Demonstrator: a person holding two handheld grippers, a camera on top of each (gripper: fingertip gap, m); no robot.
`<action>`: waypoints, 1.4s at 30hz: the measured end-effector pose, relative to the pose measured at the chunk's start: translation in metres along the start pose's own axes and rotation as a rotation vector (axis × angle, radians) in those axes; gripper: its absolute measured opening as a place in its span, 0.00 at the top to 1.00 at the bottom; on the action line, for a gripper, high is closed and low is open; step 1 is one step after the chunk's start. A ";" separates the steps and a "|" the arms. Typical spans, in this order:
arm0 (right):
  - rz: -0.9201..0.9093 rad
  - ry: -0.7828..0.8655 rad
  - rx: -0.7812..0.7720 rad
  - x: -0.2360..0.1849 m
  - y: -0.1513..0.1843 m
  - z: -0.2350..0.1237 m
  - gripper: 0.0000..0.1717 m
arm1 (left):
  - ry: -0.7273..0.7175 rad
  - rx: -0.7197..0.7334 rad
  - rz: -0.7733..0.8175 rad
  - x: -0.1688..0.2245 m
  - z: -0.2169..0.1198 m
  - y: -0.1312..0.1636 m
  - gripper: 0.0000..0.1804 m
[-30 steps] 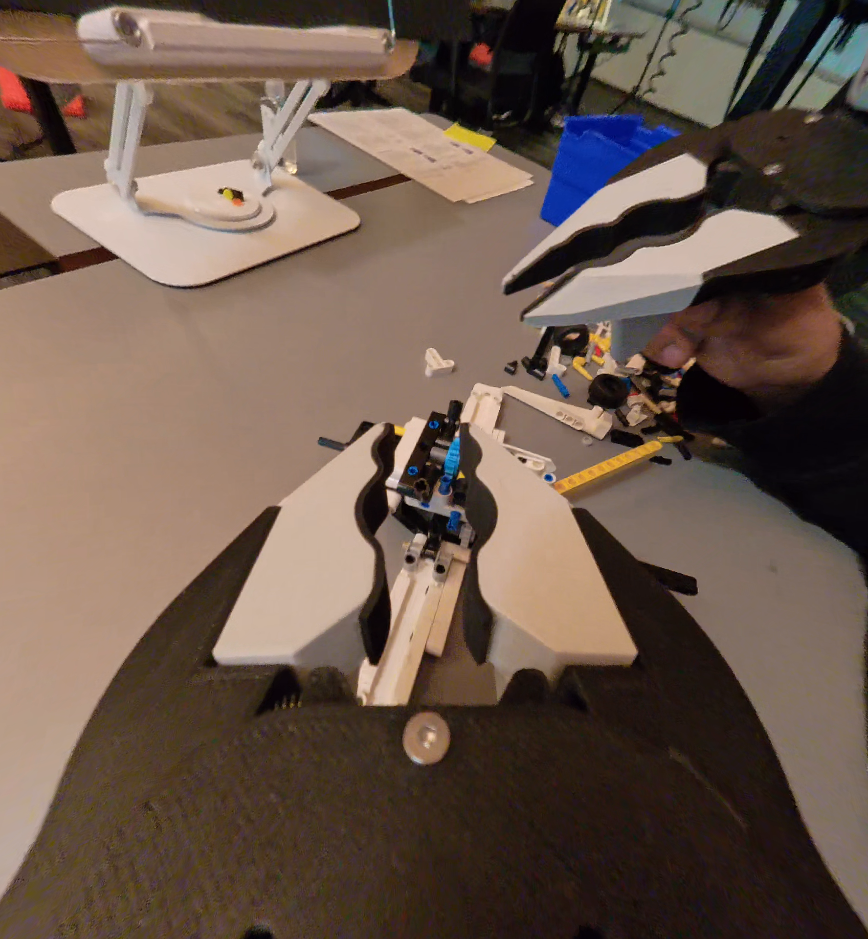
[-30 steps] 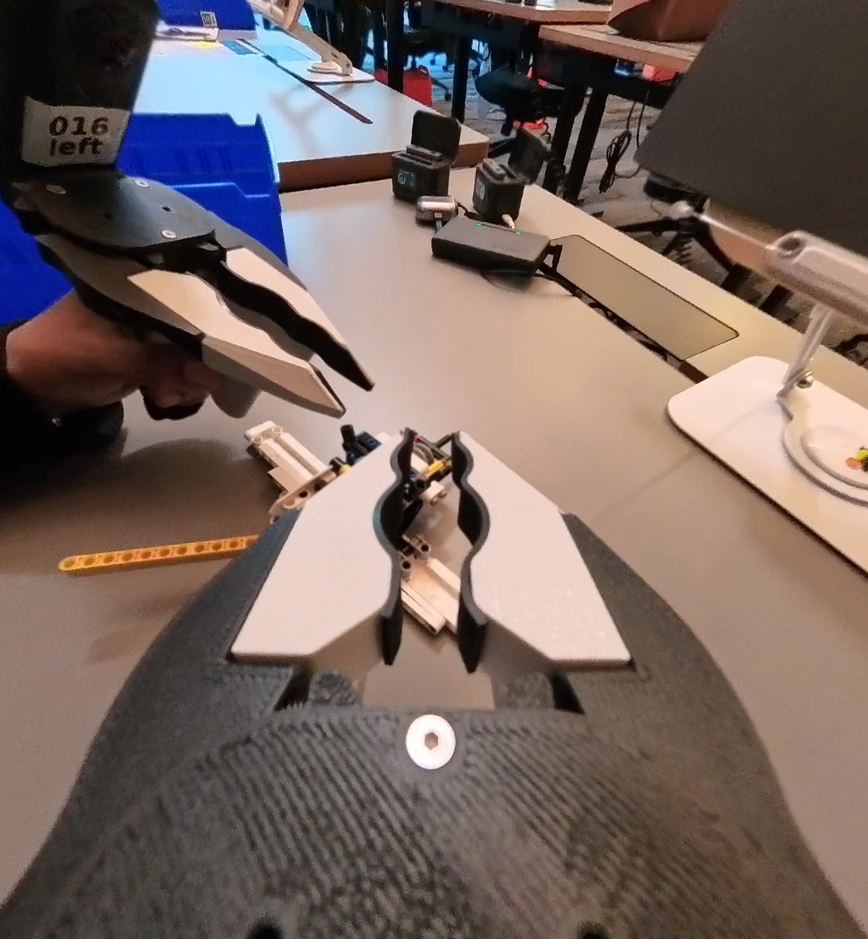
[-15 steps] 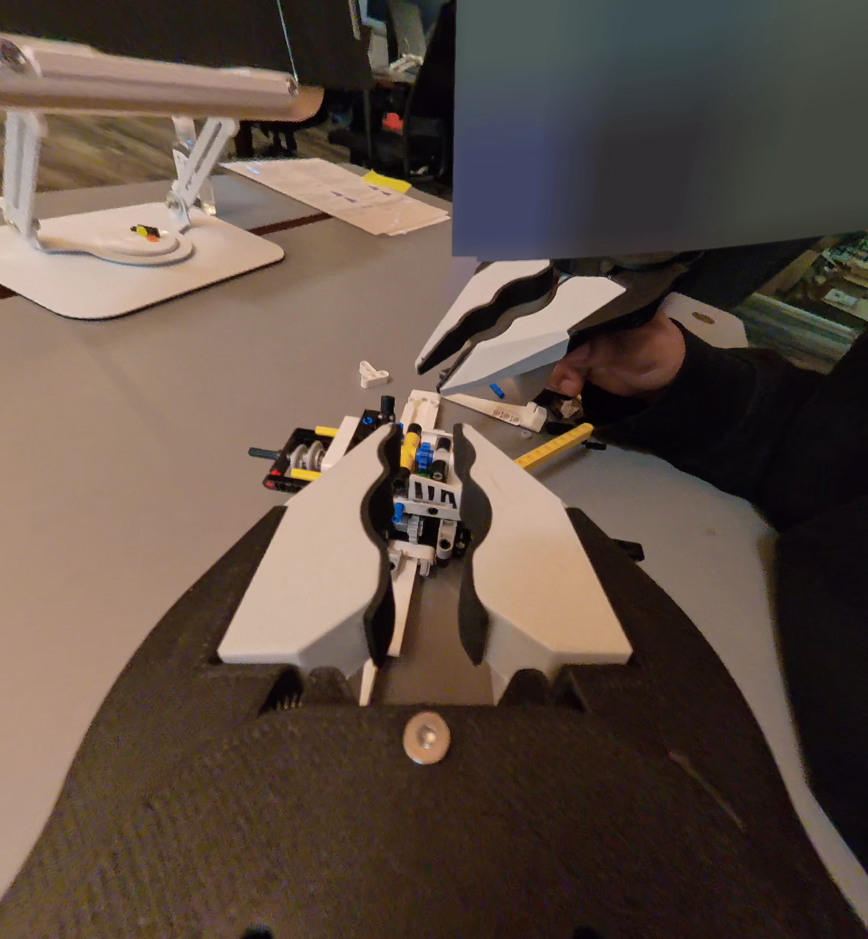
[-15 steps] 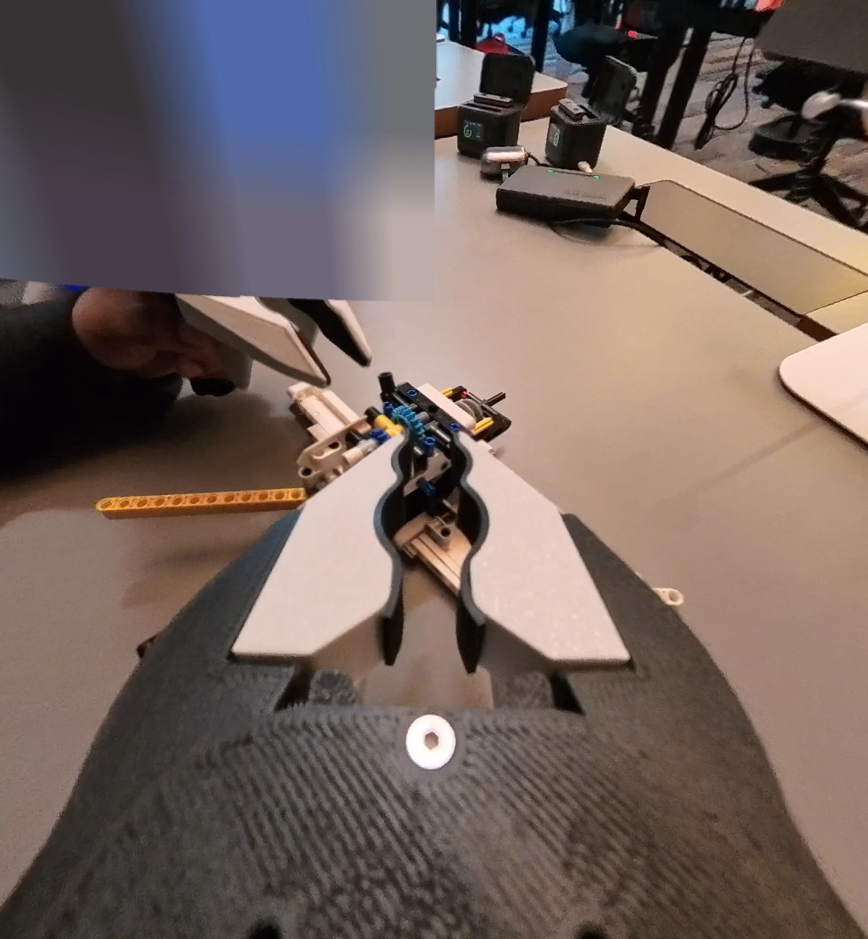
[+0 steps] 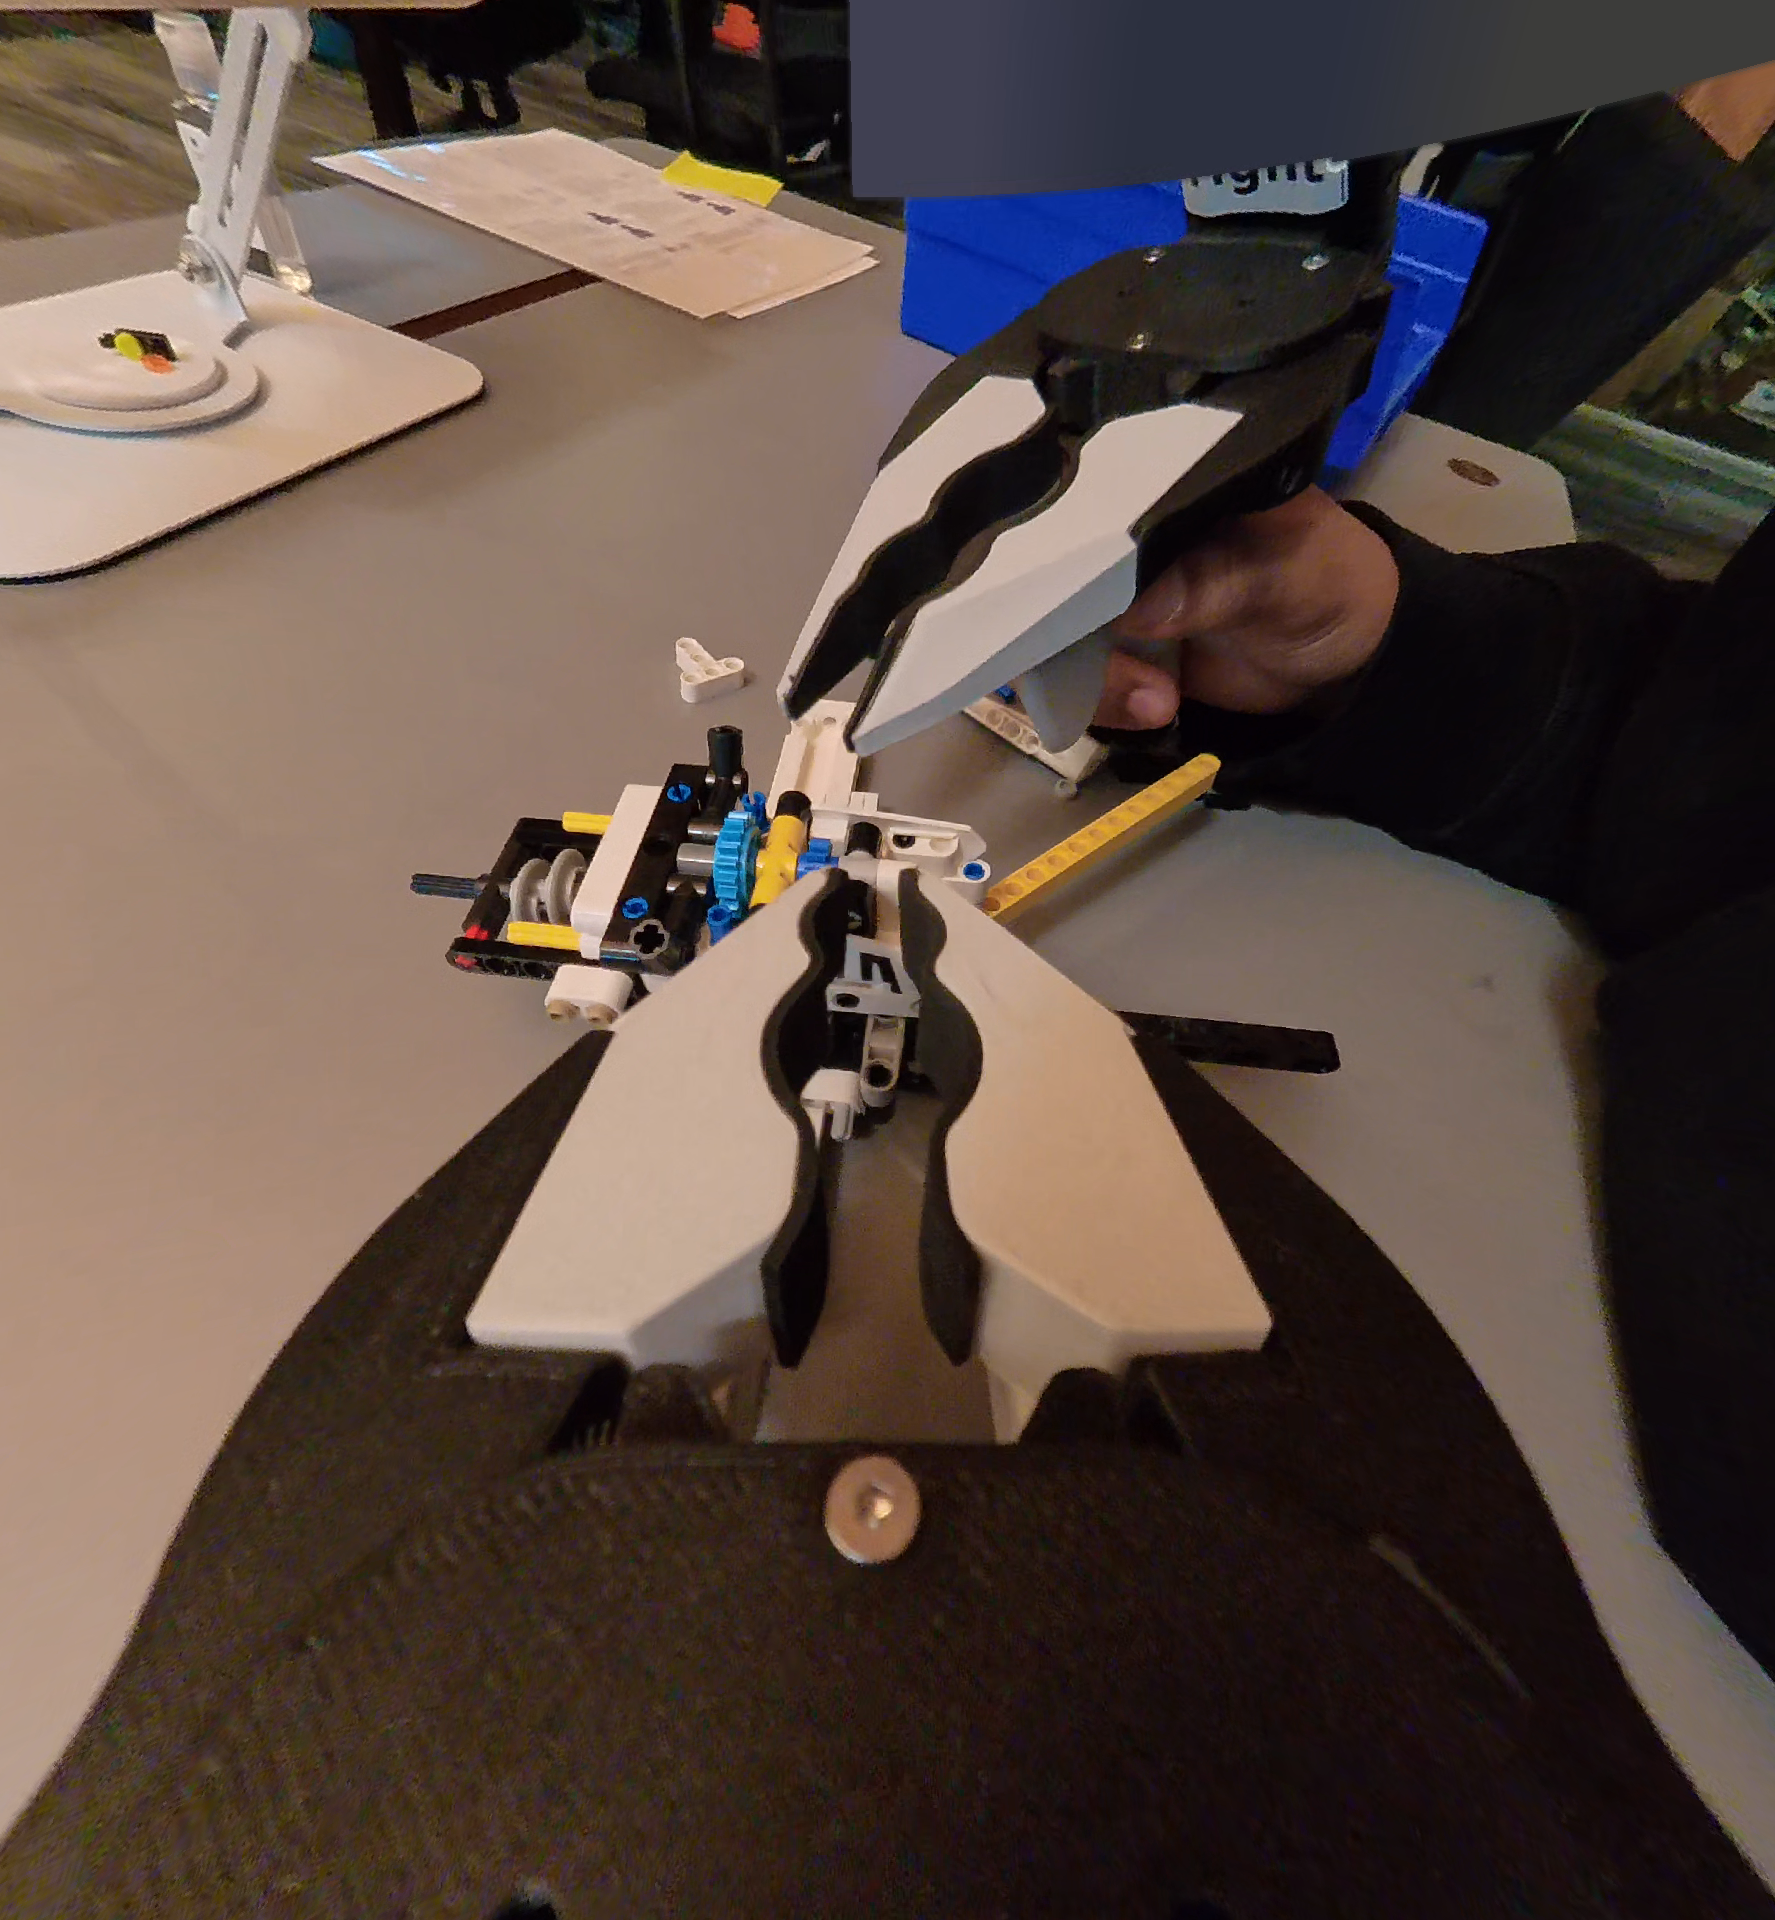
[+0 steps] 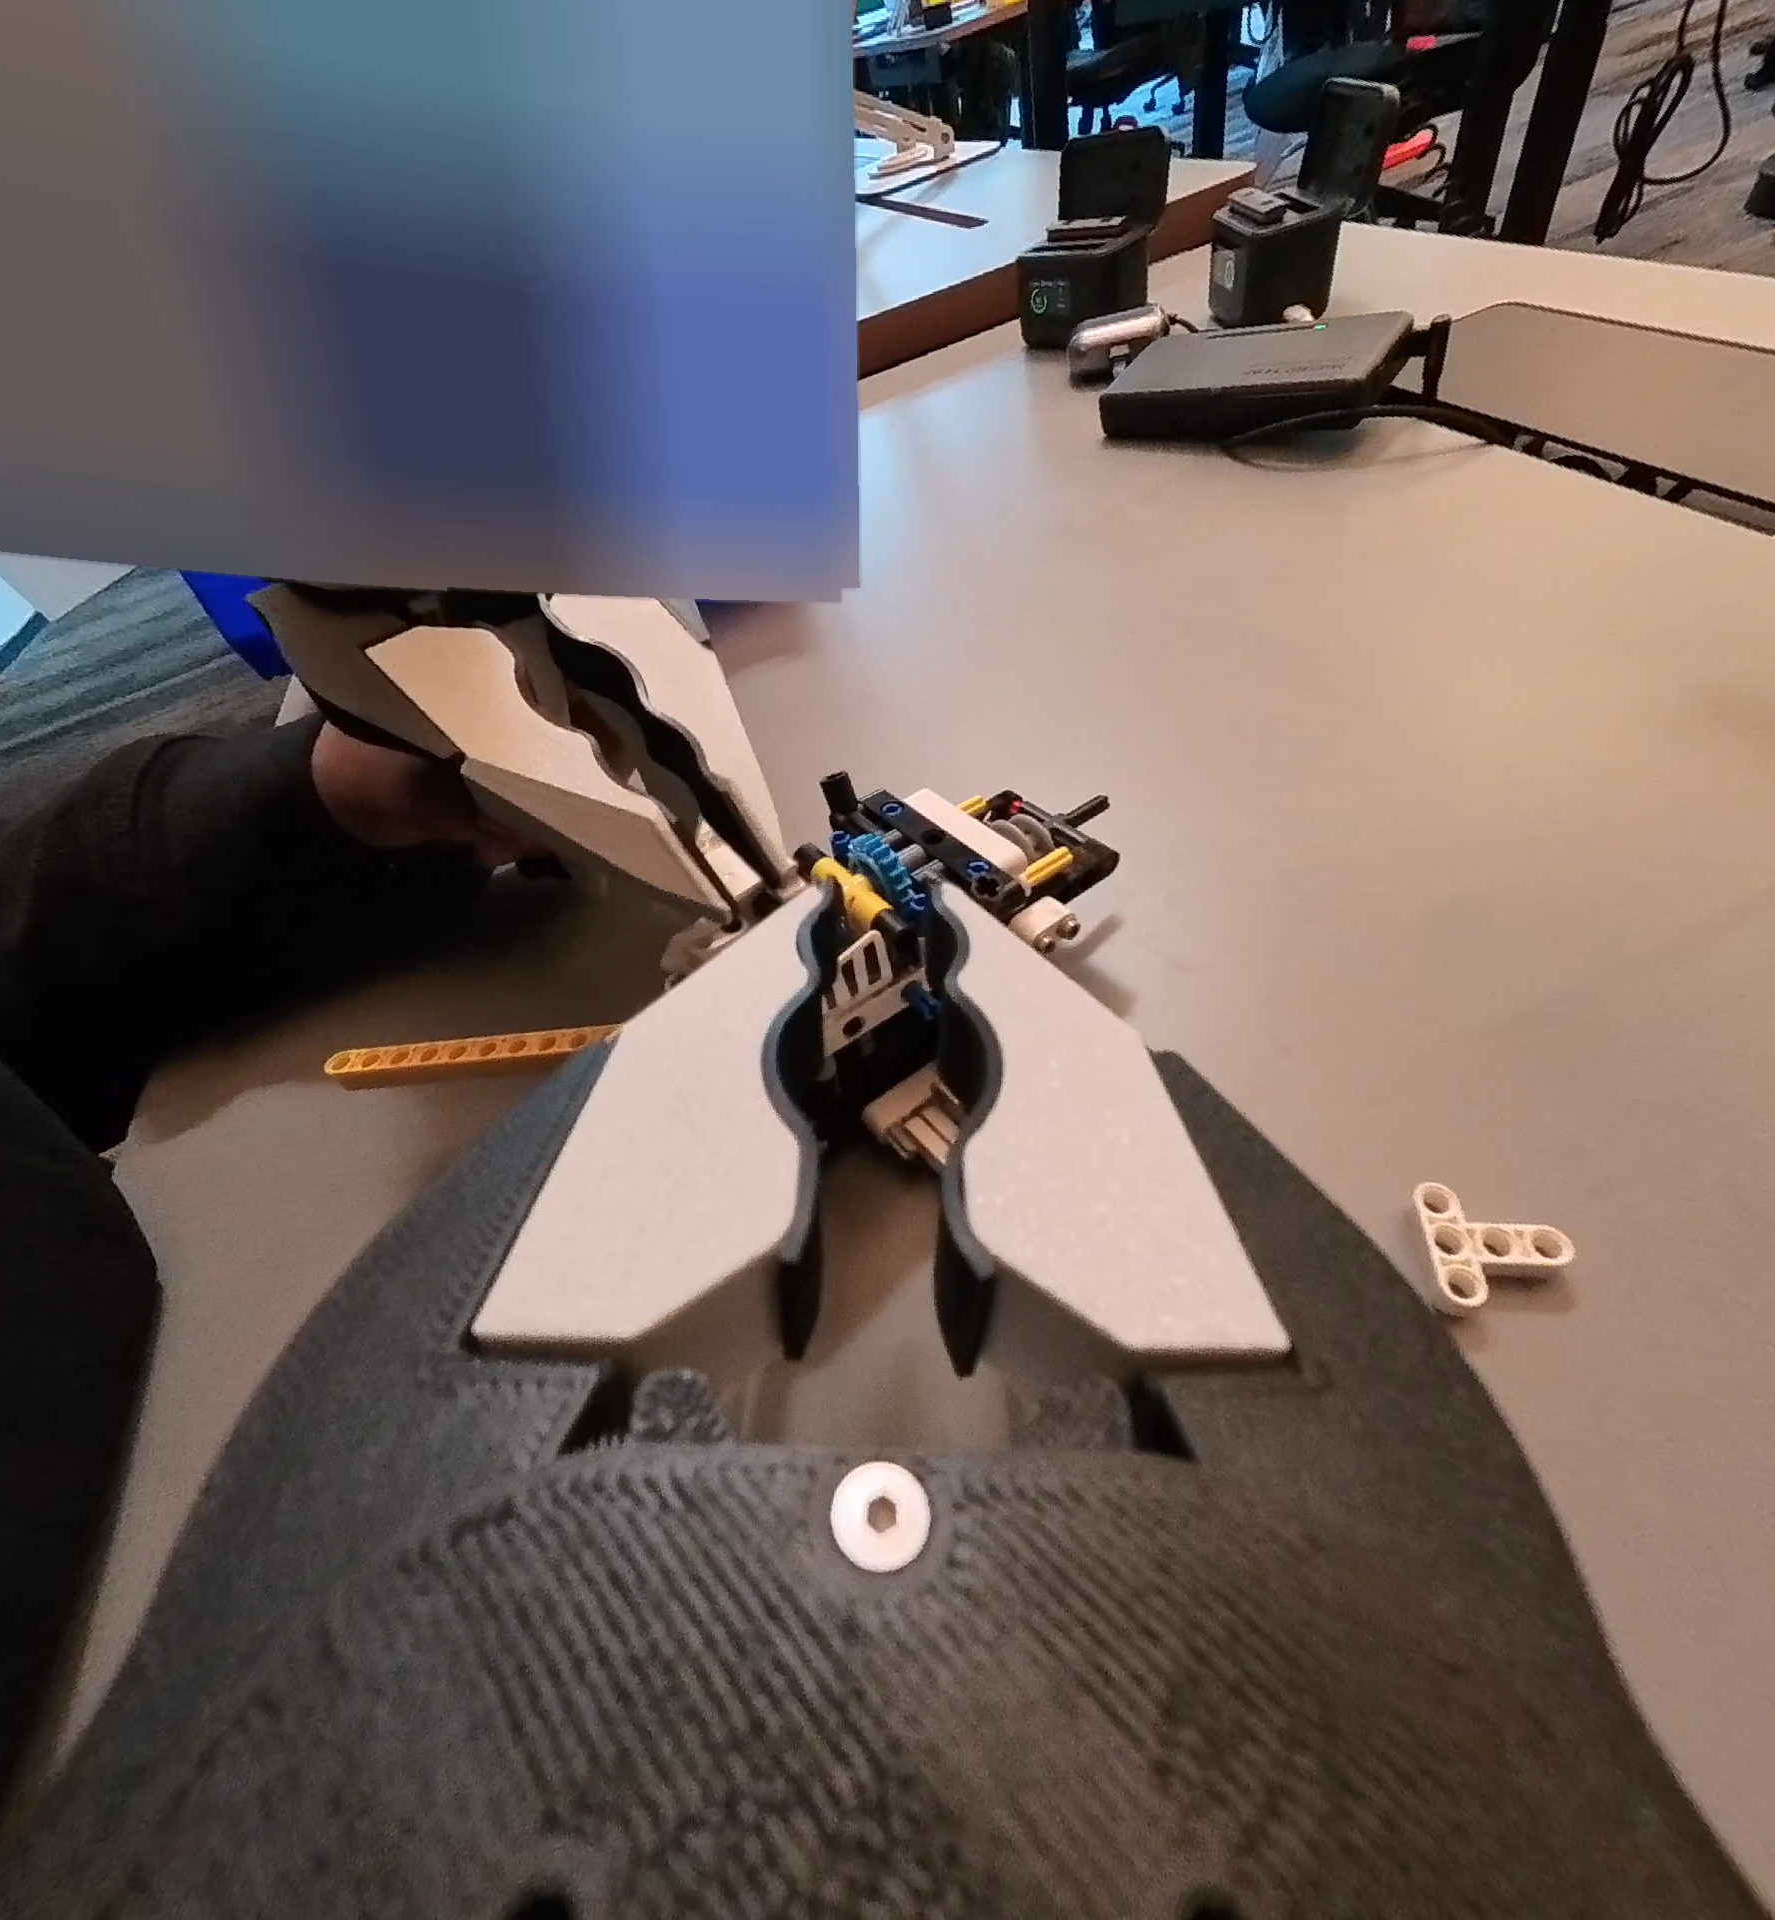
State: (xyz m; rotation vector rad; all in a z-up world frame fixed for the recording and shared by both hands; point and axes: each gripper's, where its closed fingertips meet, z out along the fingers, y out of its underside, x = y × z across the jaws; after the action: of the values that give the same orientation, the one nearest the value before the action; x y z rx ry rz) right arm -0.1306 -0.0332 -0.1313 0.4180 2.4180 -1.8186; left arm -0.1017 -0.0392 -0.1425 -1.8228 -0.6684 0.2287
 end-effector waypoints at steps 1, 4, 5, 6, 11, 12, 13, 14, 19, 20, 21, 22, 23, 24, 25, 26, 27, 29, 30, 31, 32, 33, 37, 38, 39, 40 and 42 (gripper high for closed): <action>-0.002 0.002 -0.001 0.000 0.000 0.000 0.92 | -0.002 0.005 -0.003 -0.001 -0.001 -0.001 0.96; -0.007 0.008 -0.003 0.001 0.000 0.000 0.93 | -0.016 0.028 -0.019 -0.005 -0.003 -0.004 0.96; -0.007 0.009 -0.002 0.001 0.000 0.000 0.93 | -0.022 0.038 -0.027 -0.007 -0.005 -0.005 0.95; -0.008 0.011 -0.001 0.001 0.000 0.000 0.93 | -0.027 0.048 -0.037 -0.008 -0.006 -0.006 0.95; -0.011 0.026 0.005 0.004 -0.002 -0.002 0.93 | -0.039 0.090 -0.077 -0.015 -0.010 -0.010 0.94; -0.010 0.031 0.007 0.004 -0.002 -0.003 0.93 | -0.039 0.094 -0.081 -0.016 -0.011 -0.011 0.94; -0.008 0.036 0.008 0.006 -0.002 -0.003 0.93 | -0.039 0.094 -0.085 -0.016 -0.011 -0.010 0.94; -0.005 0.041 0.009 0.007 -0.002 -0.004 0.93 | -0.040 0.092 -0.086 -0.016 -0.010 -0.010 0.94; 0.027 0.077 0.027 0.016 -0.003 -0.008 0.94 | -0.050 0.087 -0.079 -0.017 -0.009 -0.009 0.94; 0.037 0.076 0.036 0.016 -0.004 -0.009 0.94 | -0.050 0.086 -0.079 -0.017 -0.009 -0.009 0.94; 0.046 0.070 0.047 0.016 -0.006 -0.010 0.94 | -0.051 0.086 -0.079 -0.018 -0.009 -0.009 0.94; 0.056 0.064 0.059 0.016 -0.008 -0.011 0.94 | -0.052 0.086 -0.079 -0.018 -0.009 -0.009 0.94; 0.066 0.057 0.069 0.016 -0.009 -0.012 0.94 | -0.054 0.088 -0.079 -0.018 -0.009 -0.009 0.94; 0.074 0.051 0.077 0.015 -0.010 -0.012 0.94 | -0.055 0.089 -0.079 -0.018 -0.009 -0.009 0.94; 0.081 0.045 0.084 0.015 -0.011 -0.013 0.94 | -0.057 0.090 -0.080 -0.019 -0.009 -0.009 0.94; 0.087 0.042 0.088 0.015 -0.012 -0.013 0.94 | -0.058 0.091 -0.081 -0.019 -0.010 -0.009 0.94; 0.090 0.039 0.091 0.015 -0.012 -0.013 0.94 | -0.060 0.094 -0.083 -0.020 -0.010 -0.010 0.94; 0.091 0.036 0.092 0.014 -0.012 -0.013 0.93 | -0.064 0.101 -0.089 -0.021 -0.011 -0.011 0.94; 0.090 0.036 0.091 0.014 -0.012 -0.013 0.93 | -0.067 0.105 -0.094 -0.022 -0.012 -0.011 0.94; 0.088 0.036 0.089 0.014 -0.012 -0.013 0.93 | -0.072 0.110 -0.100 -0.023 -0.012 -0.011 0.94; 0.086 0.037 0.088 0.014 -0.012 -0.013 0.93 | -0.077 0.115 -0.107 -0.025 -0.013 -0.012 0.94; 0.084 0.038 0.087 0.014 -0.011 -0.012 0.93 | -0.083 0.120 -0.116 -0.027 -0.014 -0.012 0.94; 0.086 0.037 0.085 0.014 -0.011 -0.012 0.93 | -0.111 0.148 -0.164 -0.036 -0.019 -0.014 0.95; 0.087 0.037 0.085 0.014 -0.010 -0.012 0.93 | -0.114 0.156 -0.177 -0.038 -0.021 -0.014 0.94; 0.088 0.037 0.086 0.014 -0.010 -0.012 0.93 | -0.115 0.162 -0.189 -0.039 -0.022 -0.014 0.94; 0.089 0.036 0.086 0.014 -0.010 -0.012 0.93 | -0.115 0.167 -0.199 -0.040 -0.023 -0.015 0.94; 0.088 0.035 0.086 0.014 -0.010 -0.012 0.93 | -0.114 0.174 -0.208 -0.040 -0.024 -0.015 0.94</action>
State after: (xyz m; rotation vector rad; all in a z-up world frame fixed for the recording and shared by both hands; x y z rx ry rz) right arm -0.1456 -0.0225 -0.1216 0.5598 2.3099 -1.8980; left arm -0.1282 -0.0773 -0.1266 -1.5704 -0.8847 0.2450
